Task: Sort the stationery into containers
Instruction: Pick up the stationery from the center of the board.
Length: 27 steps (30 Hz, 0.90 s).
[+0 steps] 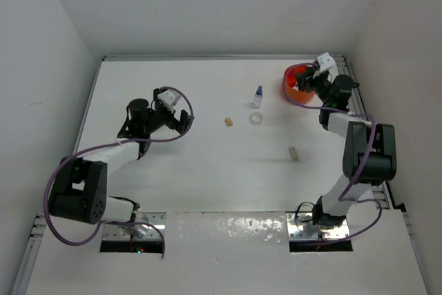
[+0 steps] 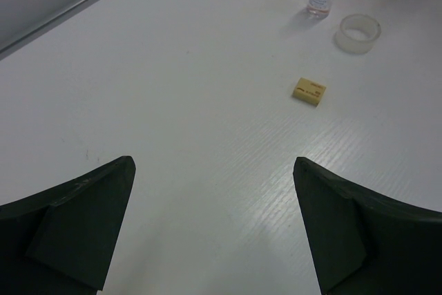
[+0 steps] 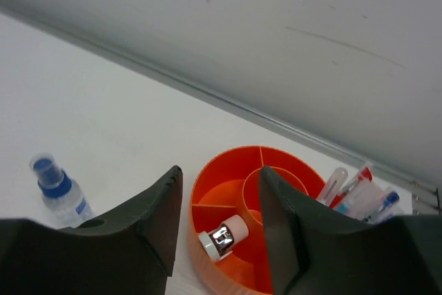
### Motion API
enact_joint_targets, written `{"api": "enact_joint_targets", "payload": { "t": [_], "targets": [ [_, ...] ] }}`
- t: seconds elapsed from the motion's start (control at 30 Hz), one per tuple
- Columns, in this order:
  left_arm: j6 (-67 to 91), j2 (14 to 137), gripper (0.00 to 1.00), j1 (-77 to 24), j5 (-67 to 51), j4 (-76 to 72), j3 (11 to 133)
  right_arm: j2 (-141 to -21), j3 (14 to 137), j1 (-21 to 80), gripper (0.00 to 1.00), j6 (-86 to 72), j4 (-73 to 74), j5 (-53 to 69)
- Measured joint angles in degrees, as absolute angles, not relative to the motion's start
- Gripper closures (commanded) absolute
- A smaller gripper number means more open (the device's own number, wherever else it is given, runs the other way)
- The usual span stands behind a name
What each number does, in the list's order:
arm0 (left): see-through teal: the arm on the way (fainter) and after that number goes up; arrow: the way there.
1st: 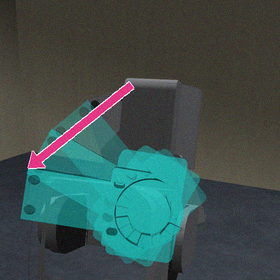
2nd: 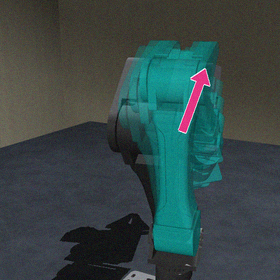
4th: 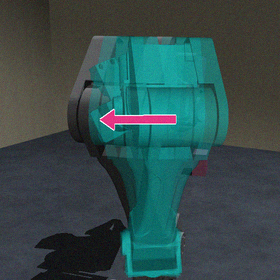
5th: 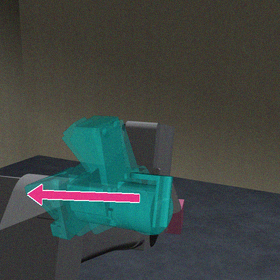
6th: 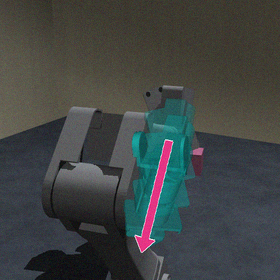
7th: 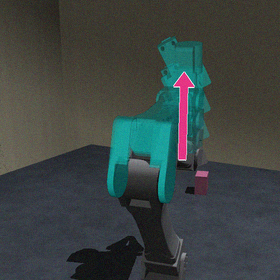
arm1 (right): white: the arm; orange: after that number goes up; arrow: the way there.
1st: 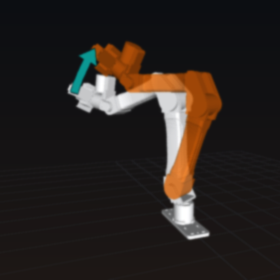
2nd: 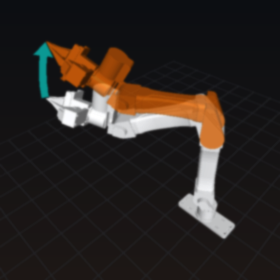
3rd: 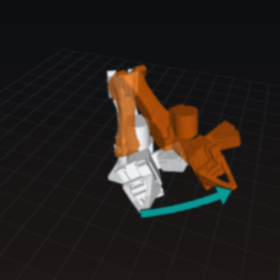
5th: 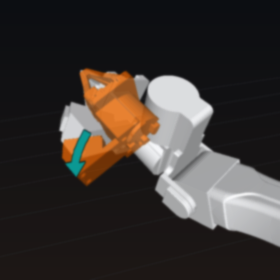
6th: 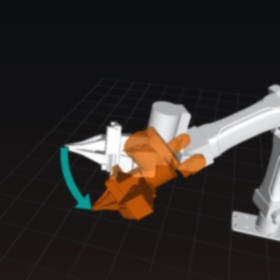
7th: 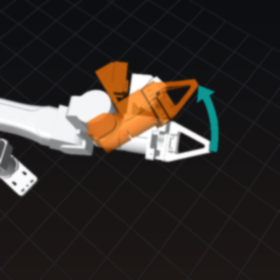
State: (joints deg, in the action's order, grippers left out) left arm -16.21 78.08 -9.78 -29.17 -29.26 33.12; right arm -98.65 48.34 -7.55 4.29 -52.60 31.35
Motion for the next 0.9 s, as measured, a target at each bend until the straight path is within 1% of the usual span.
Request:
{"api": "enact_joint_targets", "payload": {
  "t": [0.03,0.07,0.1,0.17,0.23,0.27,0.33,0.37,0.4,0.43,0.47,0.5,0.53,0.6,0.63,0.67,0.7,0.73,0.87,0.9],
  "targets": [
    [-16.2,77.8,0.04,-9.8,-29.2,-29.3,33.1,-98.1,48.3,-7.2,0.54,2.5,-52.1,29.7],
    [-16.2,77.5,0.04,-9.8,-29.2,-29.3,33.1,-97.3,48.3,-6.7,0.48,0.8,-50.7,27.0],
    [-16.2,77.3,0.04,-9.9,-29.2,-29.3,33.1,-96.2,48.2,-6.0,0.43,-0.4,-48.7,24.1],
    [-15.9,76.7,0.04,-10.0,-29.1,-29.3,33.1,-93.2,48.1,-3.0,0.39,-2.0,-43.8,16.4],
    [-15.2,76.1,0.04,-10.1,-29.0,-29.3,33.0,-90.2,48.6,1.0,0.37,-3.7,-37.1,9.4],
    [-14.9,75.7,0.04,-10.1,-28.9,-29.3,32.9,-89.2,49.3,2.7,0.38,-4.7,-33.4,6.5],
    [-14.2,75.1,0.04,-10.1,-28.4,-29.3,32.8,-89.0,53.1,6.1,0.42,-7.9,-23.6,1.9],
    [-13.7,74.8,0.04,-10.1,-28.0,-29.3,32.6,-89.4,55.6,7.1,0.47,-9.5,-18.6,-0.3],
    [-13.3,74.5,0.04,-10.1,-27.7,-29.4,32.3,-89.9,58.2,8.0,0.62,-11.0,-13.7,-2.7],
    [-13.0,74.1,0.04,-10.2,-27.3,-29.4,31.9,-90.5,60.8,8.6,0.68,-12.3,-9.1,-4.8],
    [-12.7,73.8,0.04,-10.2,-26.9,-29.3,31.6,-90.9,63.1,9.0,0.71,-13.8,-5.3,-6.3],
    [-12.3,73.5,0.04,-10.3,-26.5,-29.4,31.1,-91.2,64.6,9.3,0.69,-15.0,-2.5,-7.6],
    [-11.9,73.1,0.04,-10.5,-26.1,-29.3,30.8,-91.3,65.7,9.8,0.64,-16.0,-0.1,-8.4],
    [-11.5,72.5,0.04,-10.6,-25.5,-29.3,30.1,-91.1,66.2,10.4,0.5,-16.8,2.8,-9.0],
    [-11.3,72.0,0.04,-10.8,-25.3,-29.3,29.8,-91.1,66.1,10.7,0.32,-16.9,4.1,-8.7],
    [-11.2,71.5,0.04,-10.9,-25.0,-29.3,29.6,-91.1,66.0,11.0,0.22,-17.1,4.9,-8.1],
    [-11.0,71.0,0.04,-10.9,-24.8,-29.3,29.4,-91.1,65.8,11.5,0.15,-16.2,5.9,-6.9],
    [-10.9,70.5,0.04,-11.0,-24.5,-29.3,29.2,-91.1,65.8,12.0,0.01,-15.6,6.7,-5.8],
    [-10.3,69.0,0.04,-11.3,-23.4,-29.4,28.4,-91.8,67.0,14.6,0.01,-14.0,10.0,-3.9],
    [-10.2,68.9,0.04,-11.3,-23.3,-29.4,28.1,-92.5,68.0,15.2,0.03,-14.0,10.6,-3.9]
  ]
}}
